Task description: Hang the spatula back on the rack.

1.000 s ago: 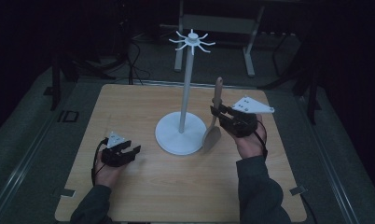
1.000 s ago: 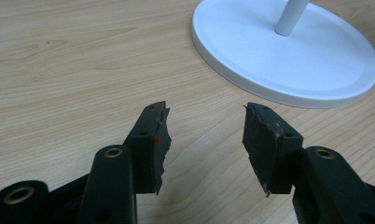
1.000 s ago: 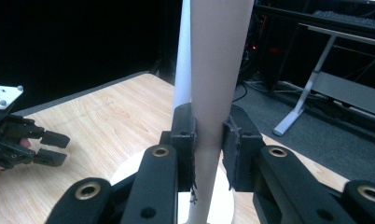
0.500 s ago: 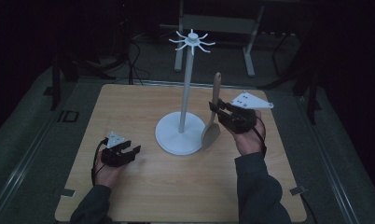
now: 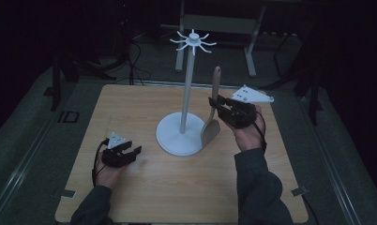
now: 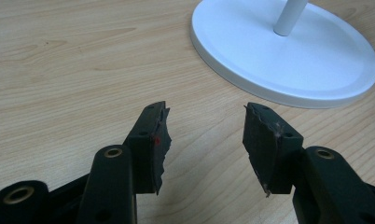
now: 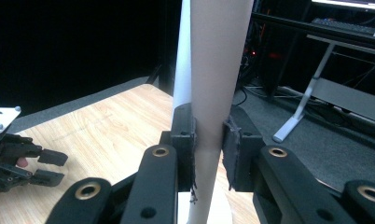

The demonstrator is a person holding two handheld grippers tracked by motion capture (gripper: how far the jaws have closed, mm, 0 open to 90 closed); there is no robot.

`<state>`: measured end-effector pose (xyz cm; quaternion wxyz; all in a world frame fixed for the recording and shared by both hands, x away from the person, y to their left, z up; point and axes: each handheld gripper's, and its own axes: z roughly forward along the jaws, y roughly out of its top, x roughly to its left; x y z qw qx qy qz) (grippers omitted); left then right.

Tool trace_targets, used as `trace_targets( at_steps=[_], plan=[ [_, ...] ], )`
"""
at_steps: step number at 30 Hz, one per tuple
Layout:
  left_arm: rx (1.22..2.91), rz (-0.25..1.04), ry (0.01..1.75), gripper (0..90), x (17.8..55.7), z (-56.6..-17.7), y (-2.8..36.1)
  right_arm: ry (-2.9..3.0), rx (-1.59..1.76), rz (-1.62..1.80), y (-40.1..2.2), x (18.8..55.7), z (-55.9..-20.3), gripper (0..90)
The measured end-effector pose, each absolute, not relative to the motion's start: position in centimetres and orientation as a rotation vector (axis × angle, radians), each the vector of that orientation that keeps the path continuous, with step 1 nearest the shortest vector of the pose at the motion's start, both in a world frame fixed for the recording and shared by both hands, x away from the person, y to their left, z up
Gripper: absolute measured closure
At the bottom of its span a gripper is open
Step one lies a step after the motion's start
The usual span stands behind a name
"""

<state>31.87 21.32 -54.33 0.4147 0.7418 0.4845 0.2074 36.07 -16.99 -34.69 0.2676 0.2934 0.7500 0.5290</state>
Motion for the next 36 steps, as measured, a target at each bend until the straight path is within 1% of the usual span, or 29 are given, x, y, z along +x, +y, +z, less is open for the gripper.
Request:
trace_targets(
  at_steps=[23, 36],
  plan=[
    [1.859, 0.518, 1.215, 50.0, 32.0, -54.4, 21.3, 2.026, 0.806, 1.440, -16.3, 37.5, -33.0, 75.7],
    [1.858, 0.516, 1.215, 50.0, 32.0, -54.3, 21.3, 2.036, 0.826, 1.440, -15.2, 38.6, -31.8, 75.7]
  ],
)
